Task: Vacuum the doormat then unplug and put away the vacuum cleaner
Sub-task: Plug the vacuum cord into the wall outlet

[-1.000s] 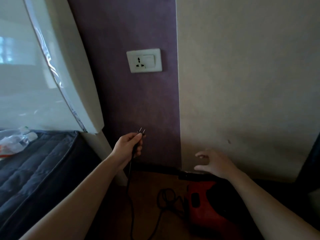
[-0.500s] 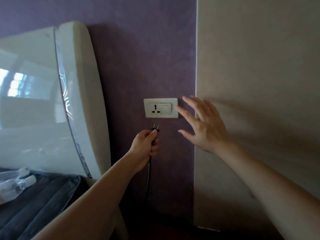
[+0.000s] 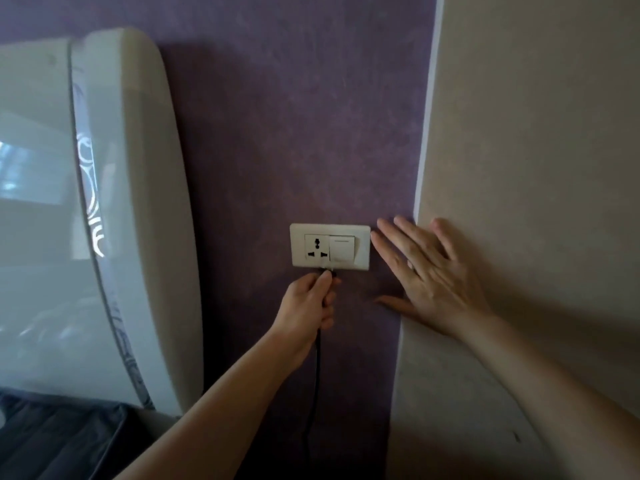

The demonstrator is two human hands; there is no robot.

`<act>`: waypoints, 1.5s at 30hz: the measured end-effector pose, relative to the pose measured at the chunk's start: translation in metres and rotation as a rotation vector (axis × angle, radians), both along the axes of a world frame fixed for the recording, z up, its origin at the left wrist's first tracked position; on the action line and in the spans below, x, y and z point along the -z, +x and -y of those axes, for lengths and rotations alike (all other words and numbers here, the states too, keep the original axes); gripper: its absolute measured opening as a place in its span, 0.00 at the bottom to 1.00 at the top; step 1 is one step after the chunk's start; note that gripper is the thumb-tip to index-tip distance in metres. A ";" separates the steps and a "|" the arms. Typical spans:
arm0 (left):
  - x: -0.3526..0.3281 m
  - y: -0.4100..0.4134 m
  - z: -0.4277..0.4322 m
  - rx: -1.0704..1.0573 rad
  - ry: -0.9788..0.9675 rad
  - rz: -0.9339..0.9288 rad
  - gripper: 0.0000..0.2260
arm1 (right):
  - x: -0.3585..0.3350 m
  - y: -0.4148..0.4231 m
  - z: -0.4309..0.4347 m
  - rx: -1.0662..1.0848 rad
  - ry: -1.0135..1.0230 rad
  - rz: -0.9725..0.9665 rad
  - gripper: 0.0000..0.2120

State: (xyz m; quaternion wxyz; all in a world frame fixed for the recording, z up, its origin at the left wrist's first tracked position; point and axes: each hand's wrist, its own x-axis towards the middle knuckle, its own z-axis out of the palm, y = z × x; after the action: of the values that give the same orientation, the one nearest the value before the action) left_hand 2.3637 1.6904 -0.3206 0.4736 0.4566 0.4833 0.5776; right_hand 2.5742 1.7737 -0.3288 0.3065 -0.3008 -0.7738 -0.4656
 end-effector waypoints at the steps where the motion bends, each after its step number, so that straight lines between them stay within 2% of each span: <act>1: 0.002 -0.002 -0.001 -0.005 0.011 -0.010 0.11 | -0.001 0.000 0.000 -0.028 -0.019 -0.017 0.45; 4: 0.004 -0.009 0.001 -0.034 0.025 -0.006 0.11 | -0.010 -0.002 0.006 -0.171 -0.137 -0.157 0.45; 6: 0.001 -0.013 0.003 -0.040 0.029 0.006 0.11 | -0.024 -0.002 0.014 -0.237 -0.122 -0.280 0.41; 11: -0.011 -0.015 0.003 -0.041 0.000 0.011 0.11 | -0.046 -0.003 0.018 -0.104 -0.024 -0.512 0.35; 20: -0.010 -0.019 0.000 -0.041 -0.071 -0.022 0.11 | -0.020 -0.013 -0.009 0.063 0.148 -0.474 0.36; 24: -0.008 -0.018 -0.002 -0.073 -0.075 0.009 0.13 | -0.017 -0.012 -0.012 0.056 0.172 -0.469 0.37; 30: -0.016 -0.016 -0.005 -0.111 -0.060 -0.119 0.14 | -0.018 -0.010 -0.015 0.062 0.208 -0.454 0.38; 35: -0.018 -0.012 -0.010 -0.124 -0.085 -0.129 0.14 | -0.019 -0.010 -0.014 0.065 0.218 -0.456 0.38; 38: -0.015 -0.012 -0.012 -0.158 -0.068 -0.240 0.15 | -0.019 -0.010 -0.014 0.065 0.209 -0.457 0.37; 45: -0.013 -0.013 -0.010 -0.307 0.034 -0.735 0.14 | -0.019 -0.009 -0.012 0.048 0.186 -0.469 0.37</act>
State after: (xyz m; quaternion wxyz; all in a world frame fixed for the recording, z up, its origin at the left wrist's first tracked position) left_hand 2.3510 1.7005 -0.3072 0.1698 0.5632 0.6735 0.4476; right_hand 2.5651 1.7857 -0.3101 0.4927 -0.3895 -0.6279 -0.4596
